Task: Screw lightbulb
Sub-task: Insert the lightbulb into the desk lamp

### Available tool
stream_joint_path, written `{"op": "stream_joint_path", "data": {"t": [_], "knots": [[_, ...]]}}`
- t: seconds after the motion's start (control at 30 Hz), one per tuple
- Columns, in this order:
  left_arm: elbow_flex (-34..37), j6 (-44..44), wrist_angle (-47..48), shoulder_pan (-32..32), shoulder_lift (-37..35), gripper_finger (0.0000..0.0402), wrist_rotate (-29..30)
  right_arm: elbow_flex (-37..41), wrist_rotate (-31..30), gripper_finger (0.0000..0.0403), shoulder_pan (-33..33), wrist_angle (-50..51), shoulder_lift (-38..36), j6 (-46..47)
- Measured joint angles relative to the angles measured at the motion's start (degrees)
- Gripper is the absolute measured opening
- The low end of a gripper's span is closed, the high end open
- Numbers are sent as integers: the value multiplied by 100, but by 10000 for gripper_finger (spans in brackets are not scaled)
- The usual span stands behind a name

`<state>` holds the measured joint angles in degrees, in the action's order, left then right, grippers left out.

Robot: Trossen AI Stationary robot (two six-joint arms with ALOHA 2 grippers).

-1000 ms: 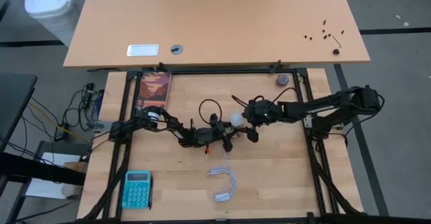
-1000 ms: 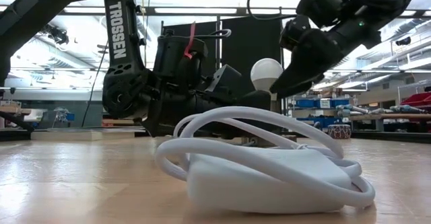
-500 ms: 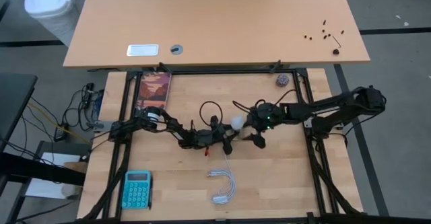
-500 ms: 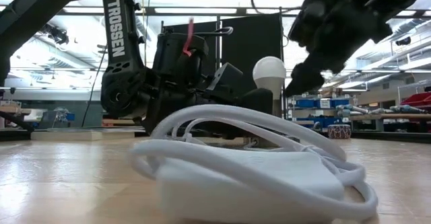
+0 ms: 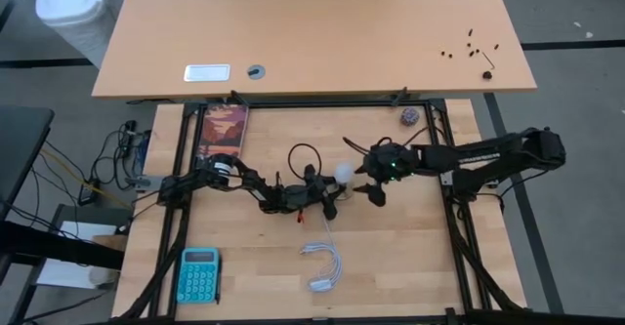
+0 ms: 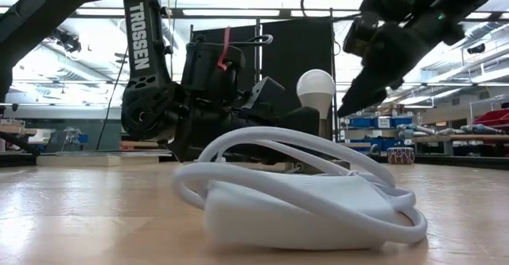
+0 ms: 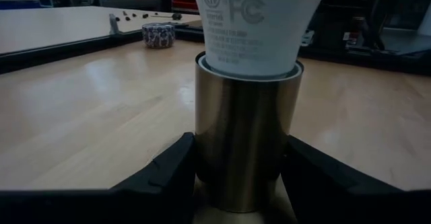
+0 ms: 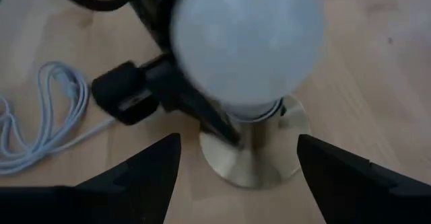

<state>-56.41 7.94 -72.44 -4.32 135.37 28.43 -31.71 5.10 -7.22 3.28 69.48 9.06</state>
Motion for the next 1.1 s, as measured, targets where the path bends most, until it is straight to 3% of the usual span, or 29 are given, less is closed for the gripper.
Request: {"op": "stream_joint_path", "data": {"t": [0.3,0.5,0.87,1.0,1.1], "knots": [[-2,-17,1,-4,0,198,-63,-2,631,306,-293,-994,683,-262],[-2,-15,3,-9,0,198,-95,-2,596,306,-248,-1468,841,-262],[4,157,53,11,-7,198,-125,-3,1353,306,-15,-800,360,155],[5,209,82,109,-9,198,147,-6,2152,306,232,-647,-8,372],[7,269,85,138,-9,198,186,-6,2071,306,381,-580,-234,429]]}}
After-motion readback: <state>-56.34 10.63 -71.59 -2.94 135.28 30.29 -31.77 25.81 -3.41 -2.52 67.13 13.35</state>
